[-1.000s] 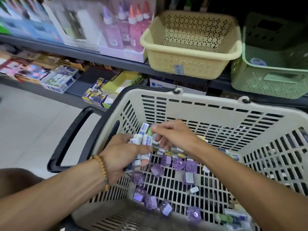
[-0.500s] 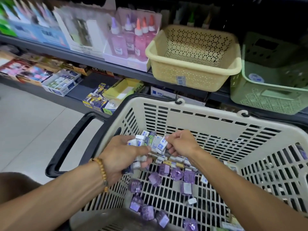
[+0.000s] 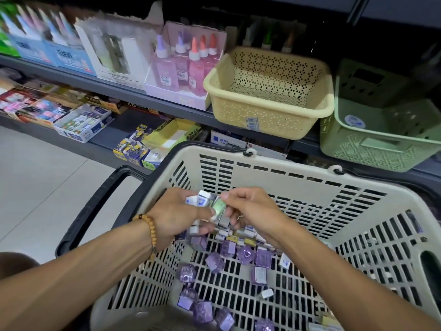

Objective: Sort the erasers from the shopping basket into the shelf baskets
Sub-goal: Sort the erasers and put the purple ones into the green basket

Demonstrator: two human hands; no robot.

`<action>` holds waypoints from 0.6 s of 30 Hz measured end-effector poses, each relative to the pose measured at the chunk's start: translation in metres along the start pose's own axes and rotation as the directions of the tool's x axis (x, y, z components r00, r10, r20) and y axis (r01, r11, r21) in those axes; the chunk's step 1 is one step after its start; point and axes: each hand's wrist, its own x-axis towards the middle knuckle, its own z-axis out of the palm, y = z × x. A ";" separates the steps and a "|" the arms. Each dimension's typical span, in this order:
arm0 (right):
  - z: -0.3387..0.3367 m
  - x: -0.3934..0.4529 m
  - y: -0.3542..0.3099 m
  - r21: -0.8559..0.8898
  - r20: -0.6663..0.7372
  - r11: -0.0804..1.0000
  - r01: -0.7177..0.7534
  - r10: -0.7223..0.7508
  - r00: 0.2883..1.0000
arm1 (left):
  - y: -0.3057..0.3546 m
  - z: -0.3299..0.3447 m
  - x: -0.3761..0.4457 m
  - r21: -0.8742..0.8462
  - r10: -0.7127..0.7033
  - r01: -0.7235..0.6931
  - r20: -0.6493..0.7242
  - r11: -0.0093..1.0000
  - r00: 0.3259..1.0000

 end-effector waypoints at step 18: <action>0.002 0.001 0.004 -0.169 -0.023 0.986 -0.014 0.010 1.000 | -0.005 0.002 0.010 0.175 -0.065 0.047 0.099 0.983 0.993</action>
